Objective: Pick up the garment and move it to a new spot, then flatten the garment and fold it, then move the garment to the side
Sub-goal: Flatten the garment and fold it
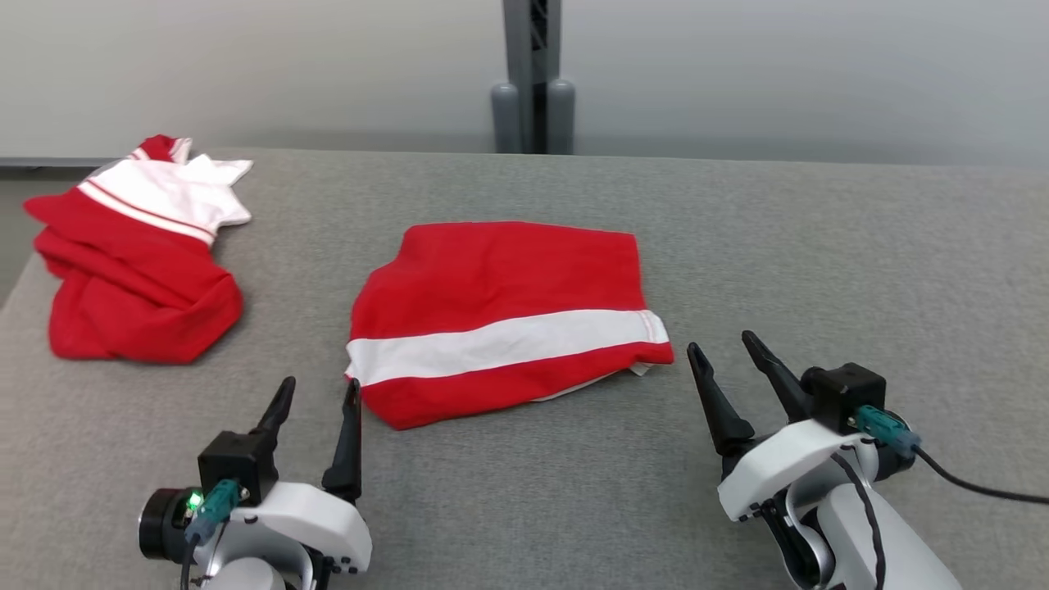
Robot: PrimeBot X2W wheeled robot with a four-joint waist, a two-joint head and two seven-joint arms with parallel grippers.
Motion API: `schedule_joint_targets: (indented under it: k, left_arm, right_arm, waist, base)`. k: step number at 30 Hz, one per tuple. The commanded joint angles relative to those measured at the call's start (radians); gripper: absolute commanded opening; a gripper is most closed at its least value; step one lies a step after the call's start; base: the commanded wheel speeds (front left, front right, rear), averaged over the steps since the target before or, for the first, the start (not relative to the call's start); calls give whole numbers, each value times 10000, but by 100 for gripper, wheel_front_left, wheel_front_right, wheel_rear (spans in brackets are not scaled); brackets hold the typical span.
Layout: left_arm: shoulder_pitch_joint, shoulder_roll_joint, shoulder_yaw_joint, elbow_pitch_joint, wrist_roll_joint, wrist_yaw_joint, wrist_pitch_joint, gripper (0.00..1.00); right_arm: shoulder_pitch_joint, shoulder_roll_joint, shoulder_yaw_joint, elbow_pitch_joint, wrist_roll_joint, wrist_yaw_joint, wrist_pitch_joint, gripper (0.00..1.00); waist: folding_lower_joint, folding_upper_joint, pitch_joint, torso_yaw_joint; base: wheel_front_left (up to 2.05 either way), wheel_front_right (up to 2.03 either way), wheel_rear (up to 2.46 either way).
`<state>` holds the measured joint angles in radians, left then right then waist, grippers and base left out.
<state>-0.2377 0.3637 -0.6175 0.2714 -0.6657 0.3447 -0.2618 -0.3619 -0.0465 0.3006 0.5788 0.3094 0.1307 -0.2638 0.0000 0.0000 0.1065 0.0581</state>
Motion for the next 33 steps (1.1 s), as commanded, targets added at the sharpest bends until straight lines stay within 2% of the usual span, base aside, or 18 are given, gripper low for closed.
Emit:
schedule_joint_targets:
  k: [1,10,22,23,24,25,27,29,30,33]
  left_arm:
    - [261,40,54,-270,110,102,-43,100]
    - [933,29,141,-993,179,347,-44,100]
    - [1094,46,153,-1141,201,408,-45,100]
    - [1079,40,157,-1154,198,406,-45,100]
    - [1063,33,163,-1165,188,401,-46,100]
    - [1046,32,172,-1172,179,395,-45,100]
    - [992,20,184,-1175,154,378,-45,100]
    - [929,8,193,-1158,150,351,-45,100]
    - [904,2,203,-1149,150,347,-45,100]
    - [887,-12,271,-1154,150,367,-45,100]
  right_arm:
    - [-333,-73,127,511,255,1,-13,100]
    - [-1406,-81,725,2739,1839,1,-11,100]
    - [-2292,-76,1685,4607,3570,1,-13,100]
    - [-2383,-72,1745,4699,3609,1,-11,83]
    - [-2471,-75,1807,4823,3629,1,-11,58]
    - [-2557,-75,1858,4931,3675,1,-11,45]
    - [-2714,-76,1931,5099,3718,1,-13,30]
    - [-2820,-73,2031,5249,3798,1,-13,4]
    - [-2918,-79,2044,5318,3746,1,-13,0]
    - [-3115,-84,1820,5361,3556,1,-11,0]
  waist:
    - [0,0,-48,432]
    - [0,0,-83,1276]
    - [0,0,-51,1655]
    - [0,0,-20,1669]
    - [0,0,14,1681]
    - [0,0,55,1690]
    - [0,0,151,1703]
    - [0,0,226,1711]
    - [0,0,255,1702]
    - [0,0,318,1618]
  base:
    - [0,0,0]
    - [0,0,0]
    - [0,0,0]
    - [0,0,0]
    - [0,0,0]
    - [0,0,0]
    - [0,0,0]
    - [0,0,0]
    - [0,0,0]
    - [0,0,0]
